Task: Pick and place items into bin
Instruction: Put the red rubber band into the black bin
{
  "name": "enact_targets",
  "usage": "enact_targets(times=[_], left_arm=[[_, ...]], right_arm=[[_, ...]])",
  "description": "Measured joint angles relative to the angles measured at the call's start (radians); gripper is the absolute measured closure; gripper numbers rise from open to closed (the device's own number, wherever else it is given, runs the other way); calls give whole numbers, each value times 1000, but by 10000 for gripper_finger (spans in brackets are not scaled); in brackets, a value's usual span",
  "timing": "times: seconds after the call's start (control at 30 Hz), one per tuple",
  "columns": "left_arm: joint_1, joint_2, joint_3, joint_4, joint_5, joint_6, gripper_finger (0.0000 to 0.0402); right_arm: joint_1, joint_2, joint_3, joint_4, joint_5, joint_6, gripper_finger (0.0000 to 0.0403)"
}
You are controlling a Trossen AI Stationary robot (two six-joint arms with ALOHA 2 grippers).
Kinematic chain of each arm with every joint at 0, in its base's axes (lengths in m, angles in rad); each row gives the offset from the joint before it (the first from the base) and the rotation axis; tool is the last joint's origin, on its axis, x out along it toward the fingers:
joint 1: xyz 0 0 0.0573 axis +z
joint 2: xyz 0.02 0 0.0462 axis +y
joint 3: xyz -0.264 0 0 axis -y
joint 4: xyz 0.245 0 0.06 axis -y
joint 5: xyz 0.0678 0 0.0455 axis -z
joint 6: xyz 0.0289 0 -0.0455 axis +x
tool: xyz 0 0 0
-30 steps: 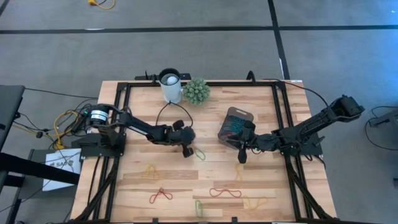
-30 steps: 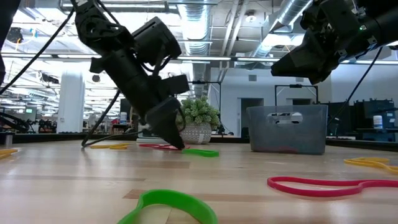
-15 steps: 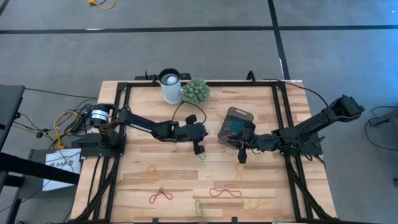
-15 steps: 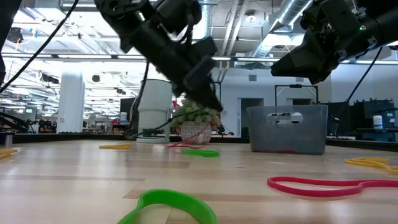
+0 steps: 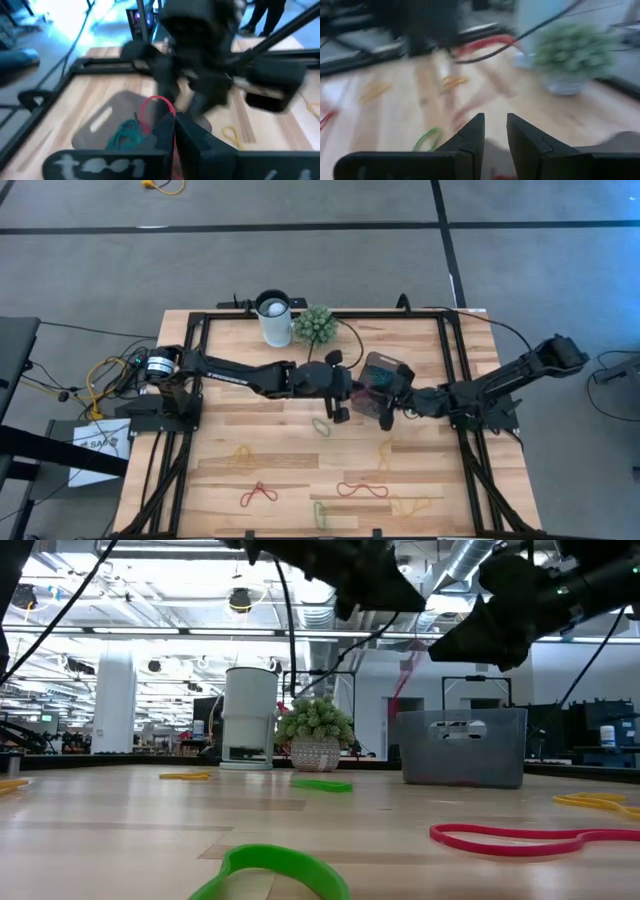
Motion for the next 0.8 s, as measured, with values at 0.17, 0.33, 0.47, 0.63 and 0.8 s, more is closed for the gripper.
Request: enact_targets(times=[0.17, 0.33, 0.47, 0.63, 0.8], left_arm=[[4, 63, -5, -16, -14, -6, 401], [32, 128, 4, 90, 25, -11, 401], [62, 166, 22, 126, 61, -45, 401], [94, 183, 98, 122, 66, -45, 401], [111, 180, 181, 68, 124, -37, 401]], right_arm=[[19, -103, 0, -14, 120, 5, 326], [63, -191, 2, -36, 163, -5, 326], [92, -235, 2, -89, 165, -21, 326], [113, -263, 0, -140, 163, -23, 326], [112, -276, 0, -143, 164, -40, 326]])
